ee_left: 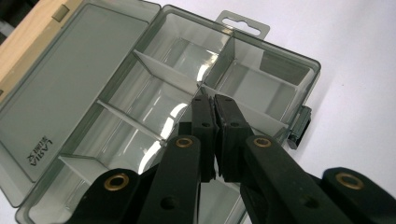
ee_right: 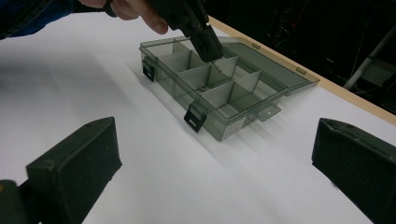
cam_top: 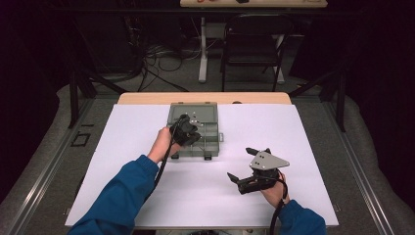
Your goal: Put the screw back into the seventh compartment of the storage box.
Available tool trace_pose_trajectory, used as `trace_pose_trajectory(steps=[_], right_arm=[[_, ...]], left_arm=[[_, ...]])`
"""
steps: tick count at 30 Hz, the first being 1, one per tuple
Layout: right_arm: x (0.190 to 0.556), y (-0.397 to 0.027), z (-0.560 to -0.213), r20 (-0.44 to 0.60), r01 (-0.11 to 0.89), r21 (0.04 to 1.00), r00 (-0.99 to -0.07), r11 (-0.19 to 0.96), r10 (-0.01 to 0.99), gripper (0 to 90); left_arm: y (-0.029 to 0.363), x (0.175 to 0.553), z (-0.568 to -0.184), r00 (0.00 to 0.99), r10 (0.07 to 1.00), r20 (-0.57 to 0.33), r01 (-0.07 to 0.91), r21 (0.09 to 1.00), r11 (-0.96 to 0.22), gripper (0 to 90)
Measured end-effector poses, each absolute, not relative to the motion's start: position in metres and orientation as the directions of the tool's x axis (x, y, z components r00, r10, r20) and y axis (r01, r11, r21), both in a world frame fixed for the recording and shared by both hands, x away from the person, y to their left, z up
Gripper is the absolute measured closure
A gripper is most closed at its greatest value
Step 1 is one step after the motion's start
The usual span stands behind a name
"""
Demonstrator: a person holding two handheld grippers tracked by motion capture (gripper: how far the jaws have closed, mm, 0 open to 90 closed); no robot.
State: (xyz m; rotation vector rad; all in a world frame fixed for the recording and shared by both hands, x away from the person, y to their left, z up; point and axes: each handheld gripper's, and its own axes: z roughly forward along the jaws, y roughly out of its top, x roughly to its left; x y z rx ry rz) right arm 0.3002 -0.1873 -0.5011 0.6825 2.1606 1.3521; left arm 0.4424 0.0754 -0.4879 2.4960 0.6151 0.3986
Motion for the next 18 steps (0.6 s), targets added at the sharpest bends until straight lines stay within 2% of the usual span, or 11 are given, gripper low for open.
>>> trace_pose_trajectory(steps=[9,13,15,18], right_arm=[[0.3,-0.188,-0.501,-0.148,0.154,0.91,-0.748,0.385,0.648,0.0],[0.3,-0.188,-0.501,-0.147,0.152,0.911,-0.748,0.384,0.647,0.0],[0.301,-0.188,-0.501,-0.145,0.152,0.912,-0.748,0.38,0.647,0.0],[0.301,-0.188,-0.501,-0.146,0.15,0.913,-0.748,0.379,0.648,0.0]], left_arm=[[0.077,0.445,-0.498,0.852,0.513,0.108,0.374,0.559,-0.74,85.1],[0.081,0.443,-0.498,0.847,0.527,0.074,0.397,0.572,-0.718,63.9],[0.084,0.44,-0.497,0.833,0.547,0.082,0.402,0.589,-0.701,47.2],[0.091,0.435,-0.494,0.829,0.554,0.077,0.4,0.61,-0.684,29.3]])
